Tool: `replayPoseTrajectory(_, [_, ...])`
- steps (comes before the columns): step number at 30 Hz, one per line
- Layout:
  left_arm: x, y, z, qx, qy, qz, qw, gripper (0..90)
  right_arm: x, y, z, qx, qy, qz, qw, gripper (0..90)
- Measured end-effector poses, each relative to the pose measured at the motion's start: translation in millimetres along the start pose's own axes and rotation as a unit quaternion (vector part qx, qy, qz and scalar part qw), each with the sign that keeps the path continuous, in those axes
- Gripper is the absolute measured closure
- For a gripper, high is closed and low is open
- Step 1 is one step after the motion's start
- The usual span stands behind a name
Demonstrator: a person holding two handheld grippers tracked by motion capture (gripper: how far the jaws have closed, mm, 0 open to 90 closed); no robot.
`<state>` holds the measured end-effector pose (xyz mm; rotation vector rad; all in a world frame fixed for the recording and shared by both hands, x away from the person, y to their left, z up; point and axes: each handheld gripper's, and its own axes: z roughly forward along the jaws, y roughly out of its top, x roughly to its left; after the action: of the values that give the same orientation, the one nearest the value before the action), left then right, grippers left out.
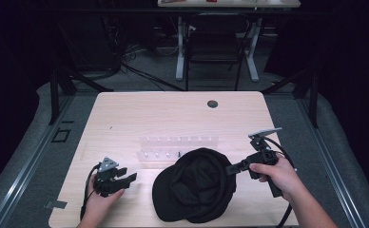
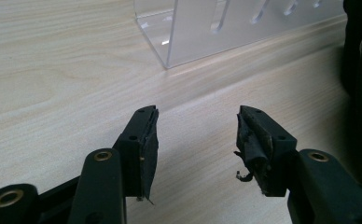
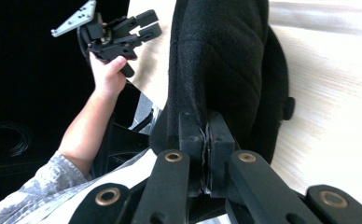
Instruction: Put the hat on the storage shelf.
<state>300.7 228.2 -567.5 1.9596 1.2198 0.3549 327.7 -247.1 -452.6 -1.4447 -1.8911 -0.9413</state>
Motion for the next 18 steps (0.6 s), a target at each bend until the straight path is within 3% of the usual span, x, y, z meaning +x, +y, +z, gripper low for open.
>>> replayPoseTrajectory(18, [0.2,-0.6,0.8,-0.001,0.002,0.001,1.0000,46.6,25.7,3.7,-12.1,-0.009,0.038,-0.014,0.9991,88.3])
